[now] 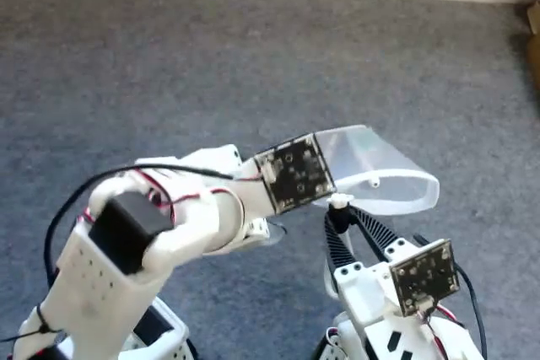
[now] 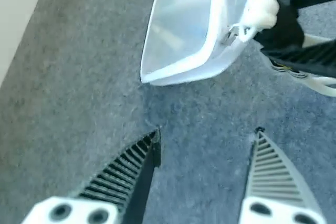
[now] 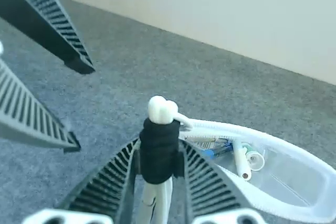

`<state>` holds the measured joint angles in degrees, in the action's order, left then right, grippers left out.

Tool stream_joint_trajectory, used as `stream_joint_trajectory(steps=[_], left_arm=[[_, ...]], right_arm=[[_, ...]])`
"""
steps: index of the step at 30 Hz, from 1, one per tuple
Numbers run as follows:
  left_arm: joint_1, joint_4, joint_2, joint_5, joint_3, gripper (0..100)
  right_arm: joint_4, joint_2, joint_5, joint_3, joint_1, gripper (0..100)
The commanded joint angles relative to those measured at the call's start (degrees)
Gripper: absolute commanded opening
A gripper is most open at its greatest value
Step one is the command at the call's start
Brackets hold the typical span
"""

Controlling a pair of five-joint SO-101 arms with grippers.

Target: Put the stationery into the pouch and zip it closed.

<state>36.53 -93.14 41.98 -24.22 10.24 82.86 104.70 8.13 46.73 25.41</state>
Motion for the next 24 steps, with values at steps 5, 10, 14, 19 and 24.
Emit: stream_joint_trajectory(steps=[5, 10, 14, 19, 24], left_arm=[[5.8, 14.4, 10.5, -0.2, 15.4, 26], [6.5, 24.4, 13.2, 1.6, 24.4, 26], [6.5, 32.0, 13.2, 3.5, 29.2, 26], [6.5, 38.6, 13.2, 4.4, 33.1, 26], [6.5, 44.7, 13.2, 8.7, 36.7, 26]], right_arm=[[-0.7, 0.6, 0.4, -3.7, -0.5, 0.5], [0.6, 0.6, 0.3, -3.7, -0.5, 0.5], [0.7, 0.6, 0.3, -3.7, -0.3, 0.5], [1.4, 0.6, -0.5, -3.7, -0.2, 0.5], [1.4, 0.6, -2.5, -3.7, -0.1, 0.5]])
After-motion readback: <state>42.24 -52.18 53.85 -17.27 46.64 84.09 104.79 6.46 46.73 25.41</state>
